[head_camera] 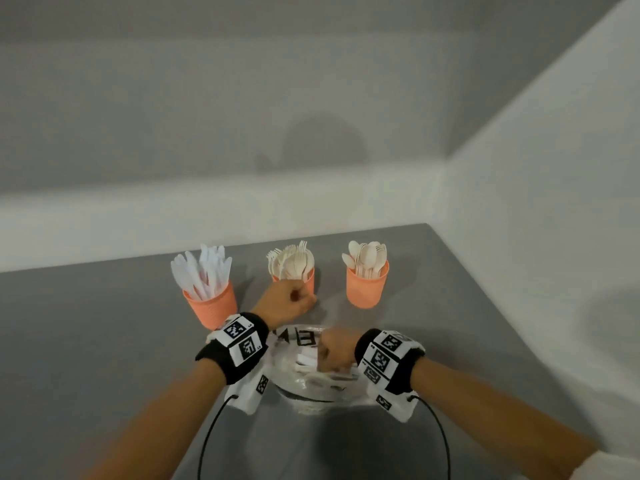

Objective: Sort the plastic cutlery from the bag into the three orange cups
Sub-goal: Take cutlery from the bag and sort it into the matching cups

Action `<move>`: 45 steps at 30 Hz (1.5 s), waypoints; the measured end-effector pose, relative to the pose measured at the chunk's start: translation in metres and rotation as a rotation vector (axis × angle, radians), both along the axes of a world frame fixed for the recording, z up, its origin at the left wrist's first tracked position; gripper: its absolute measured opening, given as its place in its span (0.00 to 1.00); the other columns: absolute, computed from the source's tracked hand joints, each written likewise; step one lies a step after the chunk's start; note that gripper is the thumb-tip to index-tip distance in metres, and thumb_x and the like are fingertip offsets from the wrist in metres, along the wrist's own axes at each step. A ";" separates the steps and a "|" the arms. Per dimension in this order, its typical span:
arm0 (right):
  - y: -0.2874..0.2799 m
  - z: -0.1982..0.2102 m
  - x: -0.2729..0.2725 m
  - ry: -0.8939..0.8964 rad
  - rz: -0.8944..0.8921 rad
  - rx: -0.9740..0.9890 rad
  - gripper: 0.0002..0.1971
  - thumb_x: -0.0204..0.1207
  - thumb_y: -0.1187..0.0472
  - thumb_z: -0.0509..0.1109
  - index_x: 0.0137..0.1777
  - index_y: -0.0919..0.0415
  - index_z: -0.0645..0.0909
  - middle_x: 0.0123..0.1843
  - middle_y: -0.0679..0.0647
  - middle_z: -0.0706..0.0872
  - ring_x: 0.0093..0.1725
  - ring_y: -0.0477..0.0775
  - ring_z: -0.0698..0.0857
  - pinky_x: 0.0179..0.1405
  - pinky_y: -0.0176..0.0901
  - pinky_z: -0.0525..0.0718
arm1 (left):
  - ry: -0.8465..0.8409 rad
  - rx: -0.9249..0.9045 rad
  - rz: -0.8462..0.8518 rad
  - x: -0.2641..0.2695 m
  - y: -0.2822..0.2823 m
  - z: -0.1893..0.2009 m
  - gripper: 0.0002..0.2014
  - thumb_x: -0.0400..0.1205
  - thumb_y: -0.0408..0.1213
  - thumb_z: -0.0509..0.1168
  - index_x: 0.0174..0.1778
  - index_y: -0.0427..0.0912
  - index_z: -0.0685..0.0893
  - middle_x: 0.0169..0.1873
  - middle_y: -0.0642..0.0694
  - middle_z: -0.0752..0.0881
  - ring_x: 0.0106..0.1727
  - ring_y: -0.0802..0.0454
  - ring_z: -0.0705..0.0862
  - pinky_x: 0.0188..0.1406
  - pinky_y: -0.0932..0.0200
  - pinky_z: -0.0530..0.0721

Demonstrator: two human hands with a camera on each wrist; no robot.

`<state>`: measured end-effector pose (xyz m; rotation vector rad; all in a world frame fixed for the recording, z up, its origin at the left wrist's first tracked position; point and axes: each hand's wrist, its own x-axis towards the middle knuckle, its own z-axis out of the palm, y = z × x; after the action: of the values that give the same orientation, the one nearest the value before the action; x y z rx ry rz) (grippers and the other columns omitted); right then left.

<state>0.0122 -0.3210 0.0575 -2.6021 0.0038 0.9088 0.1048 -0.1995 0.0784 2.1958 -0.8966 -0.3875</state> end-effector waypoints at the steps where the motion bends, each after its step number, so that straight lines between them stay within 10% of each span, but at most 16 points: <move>1: 0.001 -0.007 -0.004 -0.018 0.019 -0.089 0.19 0.78 0.56 0.67 0.61 0.71 0.81 0.61 0.65 0.85 0.44 0.56 0.83 0.45 0.43 0.81 | -0.002 0.084 -0.019 -0.005 0.006 -0.006 0.11 0.78 0.38 0.66 0.30 0.40 0.80 0.36 0.41 0.83 0.39 0.48 0.80 0.44 0.58 0.77; 4: 0.003 -0.024 -0.013 -0.088 0.015 -0.211 0.28 0.76 0.53 0.69 0.73 0.66 0.72 0.73 0.62 0.75 0.71 0.61 0.74 0.71 0.51 0.72 | -0.090 0.394 -0.061 -0.013 0.022 -0.029 0.12 0.74 0.47 0.68 0.37 0.40 0.86 0.42 0.44 0.80 0.51 0.45 0.82 0.52 0.55 0.78; 10: 0.012 -0.054 -0.021 -0.182 -0.013 -0.296 0.41 0.74 0.47 0.69 0.81 0.61 0.53 0.82 0.65 0.55 0.81 0.65 0.55 0.81 0.58 0.56 | 0.007 0.605 -0.019 -0.023 0.042 -0.055 0.24 0.77 0.38 0.68 0.70 0.49 0.75 0.66 0.40 0.72 0.66 0.42 0.75 0.68 0.55 0.71; 45: 0.021 -0.062 -0.008 -0.260 -0.181 -0.186 0.19 0.77 0.68 0.63 0.69 0.70 0.71 0.68 0.68 0.76 0.66 0.66 0.77 0.65 0.54 0.76 | -0.001 0.344 0.134 -0.007 0.040 -0.028 0.17 0.76 0.29 0.63 0.62 0.37 0.78 0.62 0.39 0.81 0.62 0.43 0.79 0.61 0.55 0.77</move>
<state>0.0040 -0.3000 -0.0044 -2.8167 0.2611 0.5255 0.0983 -0.1598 0.0503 2.5531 -0.7181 -0.5058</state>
